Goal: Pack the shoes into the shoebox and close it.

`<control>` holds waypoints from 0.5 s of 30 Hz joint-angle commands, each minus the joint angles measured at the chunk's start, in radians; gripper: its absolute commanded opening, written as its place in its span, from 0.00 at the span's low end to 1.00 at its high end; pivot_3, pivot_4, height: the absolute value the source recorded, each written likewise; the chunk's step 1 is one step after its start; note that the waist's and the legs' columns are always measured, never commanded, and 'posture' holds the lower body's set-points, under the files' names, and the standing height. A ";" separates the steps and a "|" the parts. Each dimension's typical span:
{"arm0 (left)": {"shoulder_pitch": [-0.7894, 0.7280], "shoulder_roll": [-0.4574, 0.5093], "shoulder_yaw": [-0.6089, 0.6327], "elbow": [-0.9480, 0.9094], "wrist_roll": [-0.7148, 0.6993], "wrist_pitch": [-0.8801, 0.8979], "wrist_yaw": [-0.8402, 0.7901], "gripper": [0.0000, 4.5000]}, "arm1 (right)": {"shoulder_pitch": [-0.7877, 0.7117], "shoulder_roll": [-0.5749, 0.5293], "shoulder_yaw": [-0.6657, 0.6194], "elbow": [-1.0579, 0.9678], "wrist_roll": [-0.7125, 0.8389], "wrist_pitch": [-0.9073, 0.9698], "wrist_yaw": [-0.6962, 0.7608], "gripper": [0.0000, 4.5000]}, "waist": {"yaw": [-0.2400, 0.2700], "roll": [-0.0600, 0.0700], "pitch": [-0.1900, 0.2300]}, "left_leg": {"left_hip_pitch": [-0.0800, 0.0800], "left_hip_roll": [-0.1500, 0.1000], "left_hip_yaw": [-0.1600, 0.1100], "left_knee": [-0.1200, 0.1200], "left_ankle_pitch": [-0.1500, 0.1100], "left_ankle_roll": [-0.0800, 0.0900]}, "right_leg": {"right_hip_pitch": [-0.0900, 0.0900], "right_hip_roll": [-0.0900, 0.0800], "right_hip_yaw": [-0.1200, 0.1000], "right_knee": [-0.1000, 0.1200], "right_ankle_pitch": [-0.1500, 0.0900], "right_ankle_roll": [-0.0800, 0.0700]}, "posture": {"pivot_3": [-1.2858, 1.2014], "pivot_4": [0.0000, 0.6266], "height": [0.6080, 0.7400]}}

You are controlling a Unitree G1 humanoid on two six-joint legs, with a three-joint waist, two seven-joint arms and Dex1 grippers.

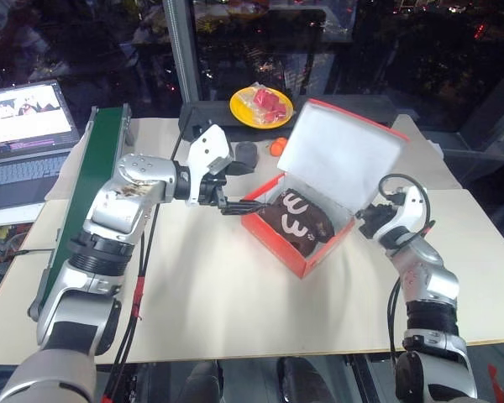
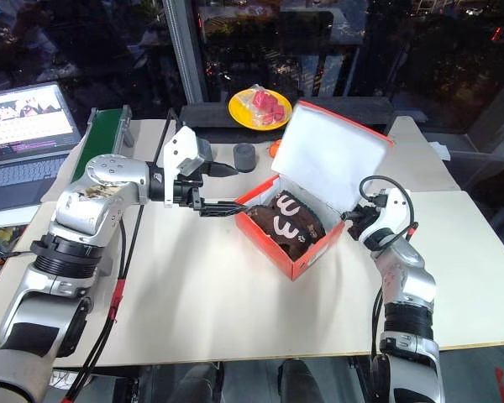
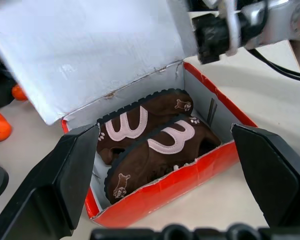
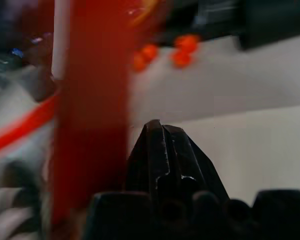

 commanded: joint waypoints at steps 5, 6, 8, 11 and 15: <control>-0.022 -0.021 0.005 0.009 0.039 -0.047 0.011 1.00 | 0.144 -0.107 0.137 -0.387 0.211 0.333 0.102 0.01 | -0.001 0.000 0.000 | 0.000 0.000 0.000 0.001 0.000 0.000 | 0.000 0.000 0.000 0.000 -0.001 0.002 | 0.52 0.24 1.00; -0.021 -0.022 0.008 0.009 0.039 -0.046 0.013 1.00 | 0.142 -0.119 0.157 -0.399 0.203 0.343 0.098 0.01 | 0.000 0.000 0.000 | 0.000 0.000 0.000 0.001 0.000 0.000 | 0.000 0.000 0.000 0.000 -0.002 0.004 | 0.52 0.24 1.00; -0.014 -0.021 0.015 0.003 0.038 -0.039 0.021 1.00 | 0.107 -0.126 0.188 -0.410 0.194 0.355 0.077 0.01 | -0.001 0.000 0.000 | 0.001 0.000 0.000 0.001 0.000 0.000 | 0.001 0.000 0.000 0.000 -0.003 0.006 | 0.52 0.24 1.00; 0.002 -0.016 0.021 -0.010 0.037 -0.029 0.035 1.00 | 0.027 -0.126 0.239 -0.386 0.143 0.344 0.036 0.01 | -0.006 0.000 0.000 | 0.001 0.001 0.000 0.001 0.000 0.000 | 0.001 0.001 0.001 0.000 -0.004 0.006 | 0.52 0.24 1.00; 0.028 -0.001 0.042 -0.041 0.027 -0.007 0.059 1.00 | -0.083 -0.119 0.304 -0.352 0.097 0.360 0.011 0.01 | -0.009 0.000 0.000 | 0.001 0.001 0.000 0.001 0.000 0.000 | 0.000 0.001 0.001 0.000 -0.003 0.006 | 0.52 0.24 1.00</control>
